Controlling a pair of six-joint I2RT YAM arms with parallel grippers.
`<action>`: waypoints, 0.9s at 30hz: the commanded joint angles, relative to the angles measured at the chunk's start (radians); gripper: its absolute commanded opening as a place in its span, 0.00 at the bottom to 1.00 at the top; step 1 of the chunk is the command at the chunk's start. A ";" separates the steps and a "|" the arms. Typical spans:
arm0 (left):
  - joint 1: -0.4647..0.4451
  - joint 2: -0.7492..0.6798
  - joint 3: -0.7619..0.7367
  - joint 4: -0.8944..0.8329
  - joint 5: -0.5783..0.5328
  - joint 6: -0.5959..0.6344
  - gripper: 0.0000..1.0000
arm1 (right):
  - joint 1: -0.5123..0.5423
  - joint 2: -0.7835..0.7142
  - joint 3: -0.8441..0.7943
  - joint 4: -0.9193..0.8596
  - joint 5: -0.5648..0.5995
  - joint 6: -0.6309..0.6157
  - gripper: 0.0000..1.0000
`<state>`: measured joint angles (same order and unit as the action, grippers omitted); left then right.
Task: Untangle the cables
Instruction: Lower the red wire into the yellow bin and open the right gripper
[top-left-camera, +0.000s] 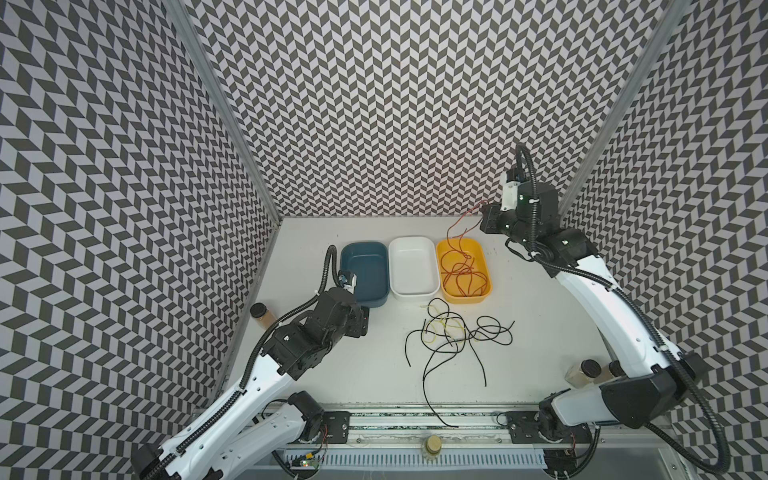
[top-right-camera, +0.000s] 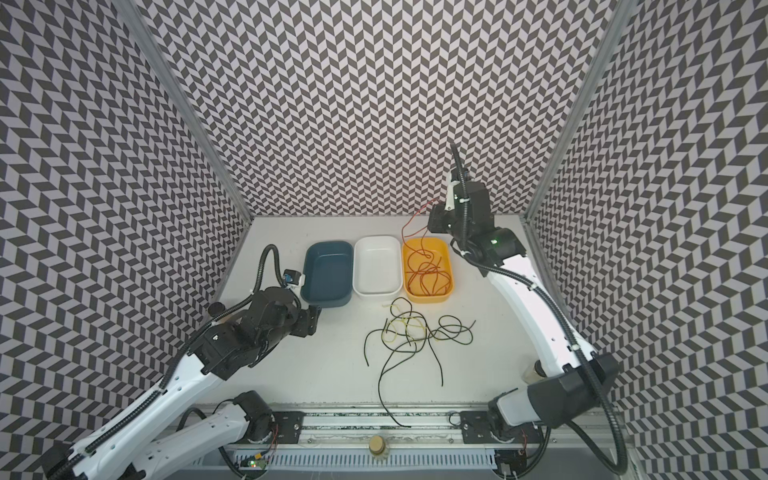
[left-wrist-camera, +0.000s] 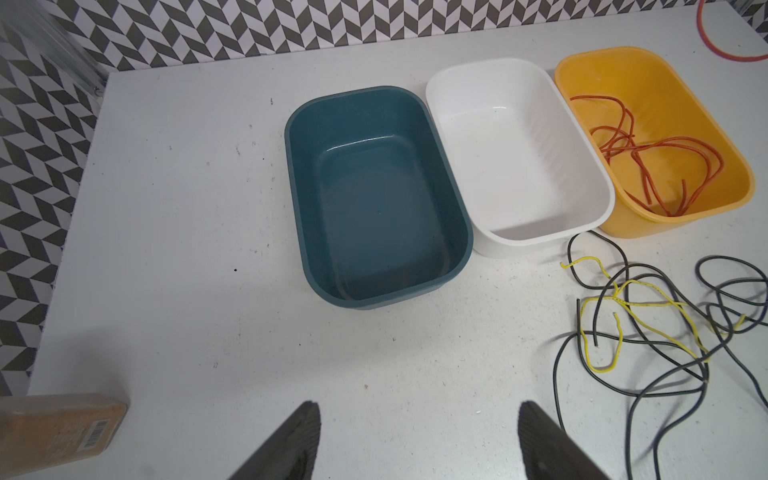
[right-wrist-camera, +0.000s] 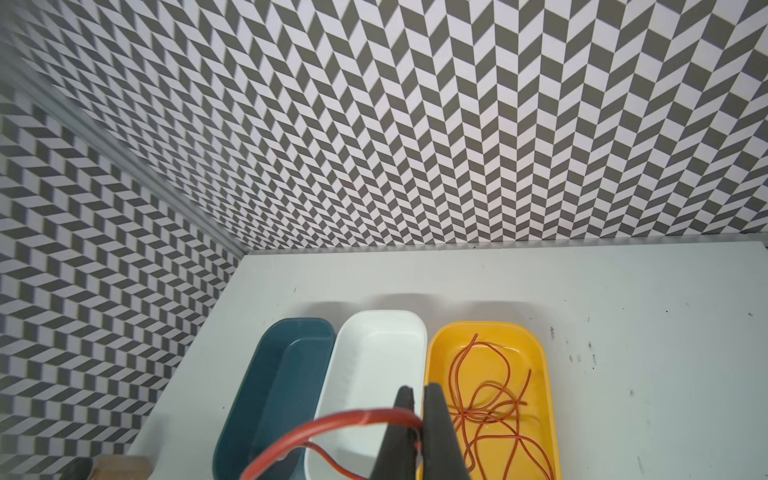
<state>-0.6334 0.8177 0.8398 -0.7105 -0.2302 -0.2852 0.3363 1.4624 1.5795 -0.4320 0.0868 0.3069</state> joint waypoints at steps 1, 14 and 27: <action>0.003 -0.002 -0.008 0.008 -0.001 0.004 0.77 | -0.005 0.038 -0.058 0.108 0.088 0.011 0.00; 0.005 0.007 -0.008 0.010 0.008 0.004 0.77 | -0.011 0.189 -0.260 0.216 0.278 0.073 0.00; 0.006 0.018 -0.009 0.011 0.008 0.006 0.77 | -0.013 0.390 -0.147 0.021 0.386 0.162 0.00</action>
<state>-0.6334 0.8352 0.8391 -0.7097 -0.2234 -0.2852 0.3290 1.8313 1.3937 -0.3557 0.4221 0.4286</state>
